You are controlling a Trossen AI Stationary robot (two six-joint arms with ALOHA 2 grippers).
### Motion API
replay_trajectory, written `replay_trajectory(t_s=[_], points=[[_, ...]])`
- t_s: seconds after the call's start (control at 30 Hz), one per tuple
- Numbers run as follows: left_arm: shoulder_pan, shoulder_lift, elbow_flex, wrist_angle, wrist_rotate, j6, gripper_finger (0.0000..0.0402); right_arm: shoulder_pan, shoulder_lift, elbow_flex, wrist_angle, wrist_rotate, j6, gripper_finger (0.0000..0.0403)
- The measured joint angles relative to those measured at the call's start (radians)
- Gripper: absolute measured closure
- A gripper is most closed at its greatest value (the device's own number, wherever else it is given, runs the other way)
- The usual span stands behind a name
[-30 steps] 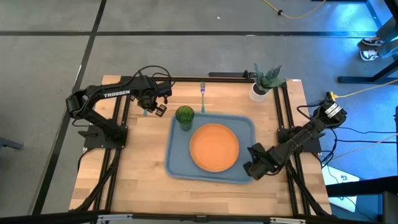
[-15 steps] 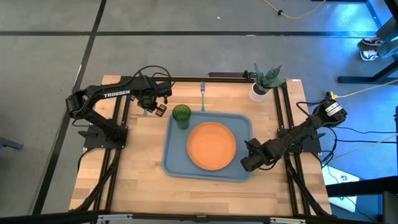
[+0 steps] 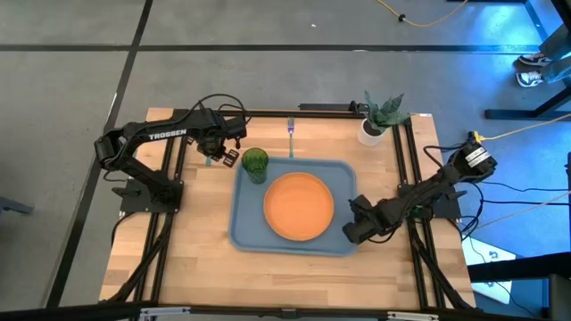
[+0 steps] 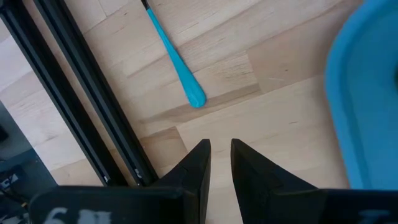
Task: Pick and place plate/cup/fork/spoon on tray
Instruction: Move the blue tray to the center of the table, then put the blue spoon on the blue tray to the right of the orange plate
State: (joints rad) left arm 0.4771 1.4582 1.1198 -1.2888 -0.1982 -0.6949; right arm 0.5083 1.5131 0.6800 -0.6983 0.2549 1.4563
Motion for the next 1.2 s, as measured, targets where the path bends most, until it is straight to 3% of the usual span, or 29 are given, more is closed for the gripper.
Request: replay_trajectory(t_s=[0.17, 0.4, 0.8, 1.2], points=[[0.000, 0.000, 0.000, 0.000, 0.001, 0.000, 0.0345, -0.003, 0.002, 0.006, 0.000, 0.076, -0.002, 0.0382], [0.000, 0.000, 0.000, -0.021, -0.002, -0.001, 0.0345, 0.021, -0.008, 0.028, -0.032, -0.103, 0.002, 0.0382], [0.057, -0.077, 0.001, -0.054, -0.025, -0.089, 0.0345, 0.059, -0.043, 0.359, -0.540, -0.056, 0.001, 0.0382], [0.161, -0.090, 0.001, -0.037, -0.067, -0.111, 0.0345, 0.039, -0.043, 0.595, -0.700, -0.012, 0.000, 0.0382]])
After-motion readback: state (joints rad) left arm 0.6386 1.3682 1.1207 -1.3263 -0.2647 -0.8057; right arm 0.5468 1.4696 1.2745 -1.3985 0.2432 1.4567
